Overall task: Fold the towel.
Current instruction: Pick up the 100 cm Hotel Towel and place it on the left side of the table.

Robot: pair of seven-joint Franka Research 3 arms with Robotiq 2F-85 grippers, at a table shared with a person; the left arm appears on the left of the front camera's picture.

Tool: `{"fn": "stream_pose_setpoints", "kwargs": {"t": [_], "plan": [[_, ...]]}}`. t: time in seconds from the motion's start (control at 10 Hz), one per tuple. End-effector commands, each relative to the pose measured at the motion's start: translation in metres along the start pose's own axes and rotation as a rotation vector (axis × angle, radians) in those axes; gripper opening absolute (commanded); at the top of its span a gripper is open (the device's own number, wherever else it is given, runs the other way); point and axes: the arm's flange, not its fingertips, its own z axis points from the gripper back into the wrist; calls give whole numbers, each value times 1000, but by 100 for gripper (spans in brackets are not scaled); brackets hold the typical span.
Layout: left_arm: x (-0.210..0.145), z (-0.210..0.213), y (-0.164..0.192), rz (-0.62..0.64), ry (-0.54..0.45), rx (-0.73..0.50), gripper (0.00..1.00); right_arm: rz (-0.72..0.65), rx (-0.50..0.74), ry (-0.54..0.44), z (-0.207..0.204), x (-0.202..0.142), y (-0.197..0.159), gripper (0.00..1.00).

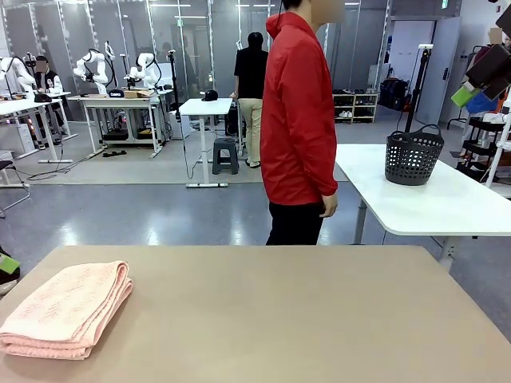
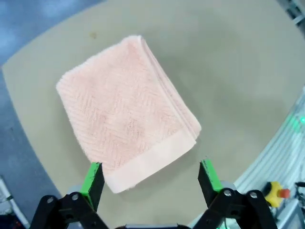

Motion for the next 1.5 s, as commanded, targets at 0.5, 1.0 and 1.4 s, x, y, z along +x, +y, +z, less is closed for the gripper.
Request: {"fn": "stream_pose_setpoints", "kwargs": {"t": [0.5, 1.0, 1.4], "plan": [[0, 0, 0, 0, 0, 0, 100, 12, -5, 10, 0, -1, -1, 100], [0, 0, 0, 0, 0, 0, 100, 12, -5, 10, 0, -1, -1, 100], [0, 0, 0, 0, 0, 0, 100, 12, -5, 10, 0, -1, -1, 100]]}}
